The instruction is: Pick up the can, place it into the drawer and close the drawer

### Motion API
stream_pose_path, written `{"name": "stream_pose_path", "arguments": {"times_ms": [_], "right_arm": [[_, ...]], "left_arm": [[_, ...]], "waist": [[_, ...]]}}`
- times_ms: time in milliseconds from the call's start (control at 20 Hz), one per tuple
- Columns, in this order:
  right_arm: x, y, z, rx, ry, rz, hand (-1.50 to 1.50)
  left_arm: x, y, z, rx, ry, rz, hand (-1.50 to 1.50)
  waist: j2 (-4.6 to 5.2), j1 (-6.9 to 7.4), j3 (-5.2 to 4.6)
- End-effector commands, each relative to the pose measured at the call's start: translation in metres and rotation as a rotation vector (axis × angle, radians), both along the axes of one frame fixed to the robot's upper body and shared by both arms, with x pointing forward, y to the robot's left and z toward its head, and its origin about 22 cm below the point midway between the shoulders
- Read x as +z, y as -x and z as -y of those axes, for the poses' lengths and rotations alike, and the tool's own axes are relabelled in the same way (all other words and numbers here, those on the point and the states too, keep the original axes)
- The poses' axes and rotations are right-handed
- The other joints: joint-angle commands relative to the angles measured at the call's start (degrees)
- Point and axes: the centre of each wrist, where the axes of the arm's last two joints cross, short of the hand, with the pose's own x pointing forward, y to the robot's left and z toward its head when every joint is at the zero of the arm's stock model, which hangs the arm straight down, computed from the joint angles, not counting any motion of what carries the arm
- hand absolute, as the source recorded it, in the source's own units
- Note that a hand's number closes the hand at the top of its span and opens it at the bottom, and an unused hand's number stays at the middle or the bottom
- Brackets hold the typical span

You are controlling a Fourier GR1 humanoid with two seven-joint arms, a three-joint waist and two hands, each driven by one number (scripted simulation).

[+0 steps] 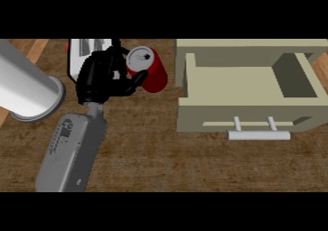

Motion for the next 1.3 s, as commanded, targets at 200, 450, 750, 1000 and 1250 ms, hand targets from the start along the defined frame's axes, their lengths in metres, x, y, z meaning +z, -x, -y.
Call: {"name": "stream_pose_path", "arguments": {"times_ms": [200, 450, 750, 1000, 1250], "right_arm": [[-0.008, 0.009, 0.001, 0.014, -0.008, 0.005, -1.5], [-0.013, -0.012, -0.004, 0.024, -0.02, 0.012, -1.5], [0.003, -0.007, 0.011, 0.021, -0.008, 0.015, -1.5], [-0.004, -0.004, -0.01, 0.028, -0.018, 0.021, -1.5], [-0.023, -0.01, 0.002, 0.027, -0.016, 0.027, -1.5]], "left_arm": [[0.064, 0.0, 0.033, -0.008, -0.006, 0.013, 1.5], [0.078, -0.017, 0.079, 0.001, -0.038, 0.027, 1.5], [0.095, -0.028, 0.103, -0.012, -0.054, 0.039, 1.5], [0.109, -0.044, 0.114, -0.011, -0.08, 0.019, 1.5], [0.116, -0.05, 0.136, -0.006, -0.06, 0.019, 1.5]], "waist": [[0.05, -0.59, -0.01], [0.31, -1.1, 0.0], [0.31, -1.25, -0.03], [0.31, -1.22, -0.02], [0.49, -1.85, 0.01]]}}
